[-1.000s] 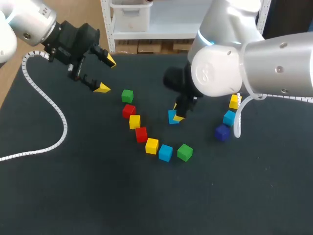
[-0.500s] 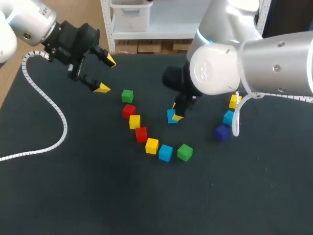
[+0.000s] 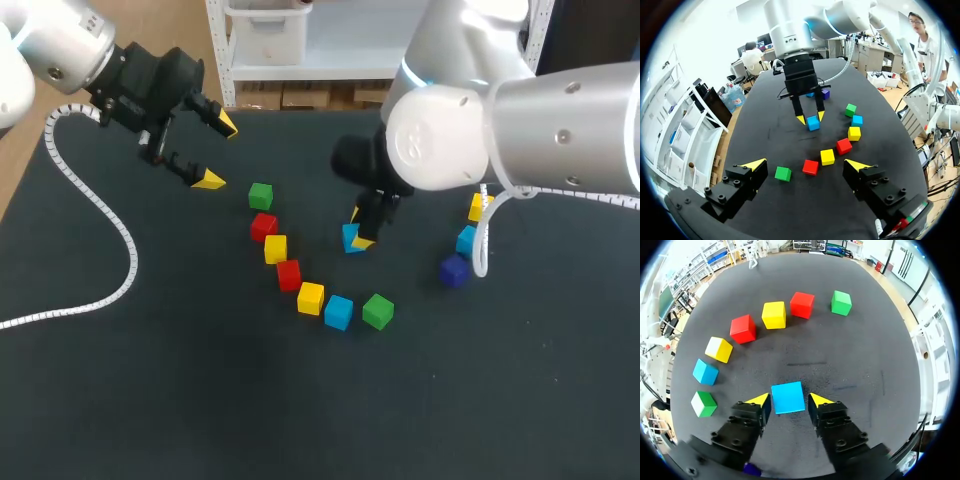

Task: Place the blue cubes, place green cubes on the blue cubes, place the yellow cubes on the green cubes, then place the red cubes on the yellow cubes, and place purple cube on the red cubes.

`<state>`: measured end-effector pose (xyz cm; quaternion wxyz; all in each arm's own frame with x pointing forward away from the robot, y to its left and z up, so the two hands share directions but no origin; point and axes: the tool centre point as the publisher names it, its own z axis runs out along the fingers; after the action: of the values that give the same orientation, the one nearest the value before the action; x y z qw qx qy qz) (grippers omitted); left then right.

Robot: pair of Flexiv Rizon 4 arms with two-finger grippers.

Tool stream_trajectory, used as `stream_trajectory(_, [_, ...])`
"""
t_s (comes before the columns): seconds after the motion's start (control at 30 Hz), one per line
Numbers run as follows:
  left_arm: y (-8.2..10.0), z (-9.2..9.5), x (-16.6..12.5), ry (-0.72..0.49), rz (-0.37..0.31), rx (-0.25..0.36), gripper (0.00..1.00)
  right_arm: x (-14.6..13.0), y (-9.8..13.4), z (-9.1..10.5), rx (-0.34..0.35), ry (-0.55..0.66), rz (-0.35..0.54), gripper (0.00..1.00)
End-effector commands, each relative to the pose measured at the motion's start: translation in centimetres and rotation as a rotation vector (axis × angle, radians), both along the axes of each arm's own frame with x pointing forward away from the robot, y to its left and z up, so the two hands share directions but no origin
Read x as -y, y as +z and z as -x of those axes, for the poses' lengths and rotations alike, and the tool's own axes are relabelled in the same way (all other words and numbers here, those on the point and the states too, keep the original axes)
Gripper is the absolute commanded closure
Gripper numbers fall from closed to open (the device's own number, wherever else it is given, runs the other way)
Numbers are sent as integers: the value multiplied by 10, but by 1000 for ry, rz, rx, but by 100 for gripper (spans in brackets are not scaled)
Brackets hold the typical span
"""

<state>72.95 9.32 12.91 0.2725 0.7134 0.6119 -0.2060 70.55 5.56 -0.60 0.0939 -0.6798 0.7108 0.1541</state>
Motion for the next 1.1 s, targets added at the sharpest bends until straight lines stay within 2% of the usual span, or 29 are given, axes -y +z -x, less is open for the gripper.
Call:
stream_trajectory(0.03, [0,-2,0,-3,-2,-3,0,0,0,-1,-3,1,0,29])
stream_trajectory(0.17, [0,-2,0,-3,-2,-3,0,3,6,-2,2,-3,1,10])
stream_trajectory(0.27, [0,-2,0,-3,-2,-3,0,7,13,-1,8,2,-9,0])
stream_trajectory(0.5, [0,-2,0,-3,-2,-3,0,31,36,2,-51,115,-94,0])
stream_trajectory(0.77, [0,-2,0,-3,-2,-3,0,56,57,9,-90,243,-18,0])
stream_trajectory(0.97, [0,-2,0,-3,-2,-3,0,54,60,9,-82,359,20,0])
stream_trajectory(1.1, [0,-2,0,-3,-2,-3,0,64,64,13,-59,463,-2,0])
